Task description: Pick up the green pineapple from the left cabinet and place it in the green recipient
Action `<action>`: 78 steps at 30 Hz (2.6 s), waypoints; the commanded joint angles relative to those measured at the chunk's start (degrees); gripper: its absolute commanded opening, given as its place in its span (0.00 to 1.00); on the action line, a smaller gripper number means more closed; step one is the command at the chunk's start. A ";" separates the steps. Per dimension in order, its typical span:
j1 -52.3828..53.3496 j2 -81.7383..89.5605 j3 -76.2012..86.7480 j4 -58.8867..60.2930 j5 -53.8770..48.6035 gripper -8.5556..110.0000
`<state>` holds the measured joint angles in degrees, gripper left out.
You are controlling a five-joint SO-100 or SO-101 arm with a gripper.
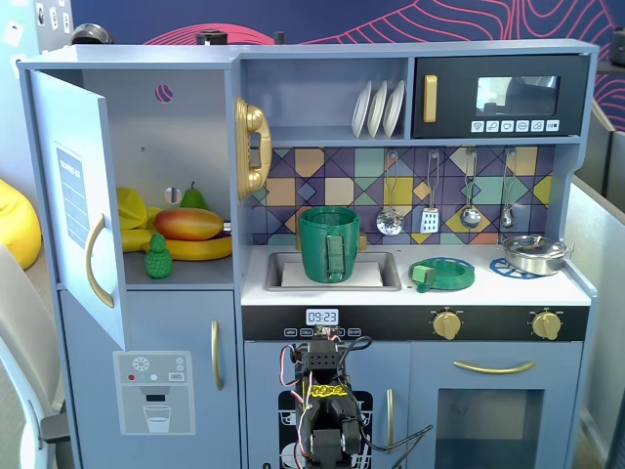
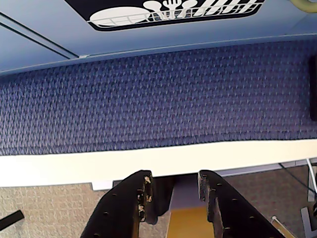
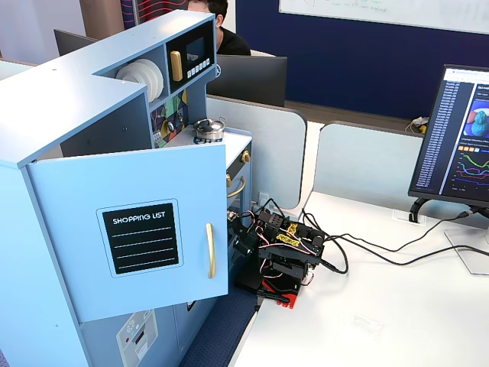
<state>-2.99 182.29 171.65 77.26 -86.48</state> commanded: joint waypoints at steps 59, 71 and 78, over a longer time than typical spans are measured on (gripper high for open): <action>-40.17 -69.43 -59.41 -87.10 -7.12 0.47; -40.08 -82.88 -72.51 -87.89 -10.46 0.46; -40.43 -90.09 -80.33 -88.77 -10.46 0.45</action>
<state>-42.63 93.60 98.53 -9.49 -96.33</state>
